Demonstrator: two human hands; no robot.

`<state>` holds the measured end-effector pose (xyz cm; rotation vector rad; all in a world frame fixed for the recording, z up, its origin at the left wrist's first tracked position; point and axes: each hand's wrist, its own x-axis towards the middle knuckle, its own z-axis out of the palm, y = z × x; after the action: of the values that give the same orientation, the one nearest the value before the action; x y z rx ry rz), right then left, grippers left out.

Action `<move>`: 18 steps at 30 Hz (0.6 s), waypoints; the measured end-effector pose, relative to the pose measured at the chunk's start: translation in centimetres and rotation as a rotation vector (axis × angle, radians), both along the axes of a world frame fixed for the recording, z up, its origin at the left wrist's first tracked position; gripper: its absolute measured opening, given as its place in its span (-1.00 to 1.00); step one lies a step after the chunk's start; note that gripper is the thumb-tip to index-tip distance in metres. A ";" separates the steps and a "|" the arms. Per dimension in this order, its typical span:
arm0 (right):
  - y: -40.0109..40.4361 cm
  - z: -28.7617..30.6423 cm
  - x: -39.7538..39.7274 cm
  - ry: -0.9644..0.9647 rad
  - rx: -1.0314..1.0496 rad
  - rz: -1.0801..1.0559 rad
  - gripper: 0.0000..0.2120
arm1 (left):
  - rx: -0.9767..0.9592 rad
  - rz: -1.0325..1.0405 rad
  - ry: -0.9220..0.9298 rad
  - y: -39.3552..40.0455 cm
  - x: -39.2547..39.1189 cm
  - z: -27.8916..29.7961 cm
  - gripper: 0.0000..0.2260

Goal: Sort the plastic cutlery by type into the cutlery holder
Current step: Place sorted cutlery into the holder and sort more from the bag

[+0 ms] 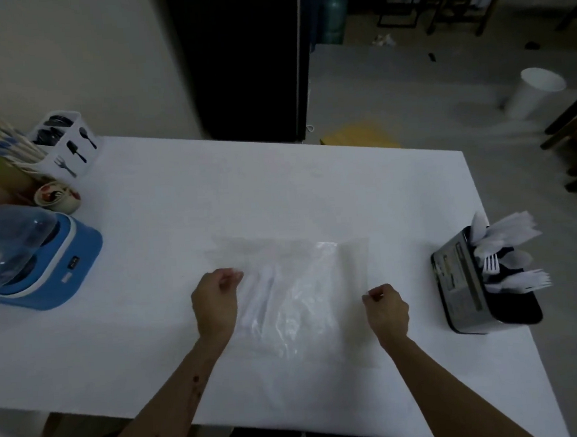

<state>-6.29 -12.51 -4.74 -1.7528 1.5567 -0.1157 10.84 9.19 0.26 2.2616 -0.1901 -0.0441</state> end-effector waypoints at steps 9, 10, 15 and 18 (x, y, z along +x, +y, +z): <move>-2.0 -0.8 -0.7 -0.145 0.270 -0.062 -0.96 | -0.088 -0.116 -0.351 -3.2 -2.4 9.9 -0.89; -2.0 -0.8 -0.5 -0.164 0.301 -0.062 -0.93 | -0.065 -0.142 -0.387 -3.6 -2.7 10.4 -0.89; -1.8 -1.0 -0.6 -0.185 0.343 -0.095 -0.93 | 0.055 -0.197 -0.414 -4.7 -1.8 10.1 -0.84; -2.0 -1.1 -1.2 -0.251 0.417 -0.151 -0.90 | 0.083 -0.203 -0.352 -4.7 -1.2 9.3 -0.82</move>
<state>-7.50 -14.50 -5.88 -1.2464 1.4082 -0.0746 9.68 4.52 9.55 2.3110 -0.6146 0.2446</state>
